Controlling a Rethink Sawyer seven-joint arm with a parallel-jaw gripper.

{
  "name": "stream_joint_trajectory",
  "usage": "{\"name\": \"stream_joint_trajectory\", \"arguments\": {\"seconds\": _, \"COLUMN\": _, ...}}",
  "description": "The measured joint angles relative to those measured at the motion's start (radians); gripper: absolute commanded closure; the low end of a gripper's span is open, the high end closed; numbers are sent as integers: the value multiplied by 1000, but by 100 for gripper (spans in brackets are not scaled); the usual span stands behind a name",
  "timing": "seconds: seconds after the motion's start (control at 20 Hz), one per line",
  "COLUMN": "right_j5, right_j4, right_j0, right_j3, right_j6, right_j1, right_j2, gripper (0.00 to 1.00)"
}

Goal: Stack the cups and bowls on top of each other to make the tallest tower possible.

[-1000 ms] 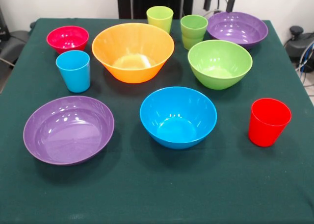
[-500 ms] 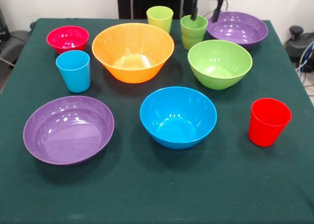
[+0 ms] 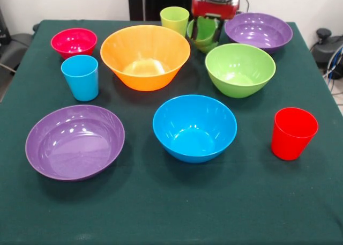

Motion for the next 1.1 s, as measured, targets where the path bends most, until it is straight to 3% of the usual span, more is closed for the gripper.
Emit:
{"name": "stream_joint_trajectory", "arguments": {"seconds": 0.5, "right_j5": -1, "right_j4": -112, "right_j0": -39, "right_j3": -47, "right_j6": 0, "right_j1": 97, "right_j2": 0, "gripper": 0}}
{"name": "stream_joint_trajectory", "arguments": {"seconds": 1.1, "right_j5": 77, "right_j4": -182, "right_j0": -26, "right_j3": -51, "right_j6": 0, "right_j1": 31, "right_j2": -2, "gripper": 0}}
